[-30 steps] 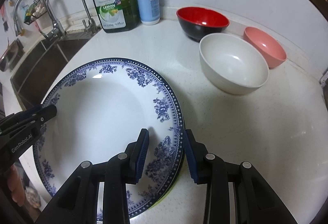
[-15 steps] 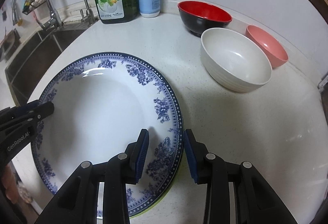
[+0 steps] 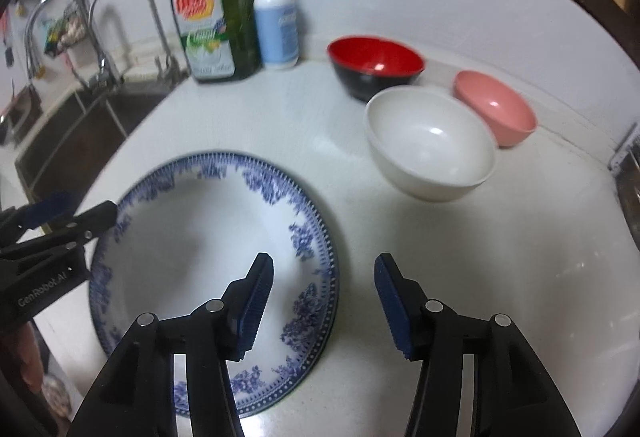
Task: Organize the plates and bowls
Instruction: 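Lower the small plate onto the stacked plates and open both grippers, then move both open grippers down to the rim of the white bowl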
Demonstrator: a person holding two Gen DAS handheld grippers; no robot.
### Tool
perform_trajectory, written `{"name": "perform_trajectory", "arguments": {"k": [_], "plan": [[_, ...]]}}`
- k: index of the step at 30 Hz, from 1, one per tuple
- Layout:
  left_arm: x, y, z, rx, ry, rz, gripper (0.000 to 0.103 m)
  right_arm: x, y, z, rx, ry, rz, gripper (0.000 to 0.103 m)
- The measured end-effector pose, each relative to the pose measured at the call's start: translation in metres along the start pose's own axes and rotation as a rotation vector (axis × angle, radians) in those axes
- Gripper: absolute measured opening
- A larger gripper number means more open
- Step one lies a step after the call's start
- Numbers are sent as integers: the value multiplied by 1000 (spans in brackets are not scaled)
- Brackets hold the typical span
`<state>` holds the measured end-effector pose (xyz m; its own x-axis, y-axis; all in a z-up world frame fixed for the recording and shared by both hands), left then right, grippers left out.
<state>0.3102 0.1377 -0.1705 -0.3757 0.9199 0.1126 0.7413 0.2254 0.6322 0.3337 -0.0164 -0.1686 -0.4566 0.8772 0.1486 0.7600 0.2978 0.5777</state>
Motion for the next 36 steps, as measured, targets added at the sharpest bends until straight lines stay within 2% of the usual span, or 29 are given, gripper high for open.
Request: {"name": "perform_trajectory", "arguments": {"k": [2,8,16,26,36], "plan": [[-10,12,-7,-27,-16,26,76,-6,6,-13,-34,-4,22,61],[-46,46,-18,-67,-101,73,79,-35,23,-46,-112,-56,97,62],[-94,77,-10,-74,-136,176,80,-80,44,-73,-176,-156,169,62],[-142,94,18,-32,-161,250,80,-129,53,-70,-160,-241,241,62],[-167,99,39,-21,-128,325,80,-161,55,-50,-138,-230,327,62]]}}
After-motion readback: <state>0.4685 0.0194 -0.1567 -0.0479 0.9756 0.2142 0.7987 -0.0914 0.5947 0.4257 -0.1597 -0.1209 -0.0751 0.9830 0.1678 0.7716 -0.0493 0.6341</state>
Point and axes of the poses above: each gripper's, at about its wrist camera, not at the fingertips, and z roughly the way its jaws point, x to its left, y to its top, the point moved 10 cm from there along z, roughly the way its jaws point, and after that the axes turned 8 degrees about y, right-handed, at the moved point
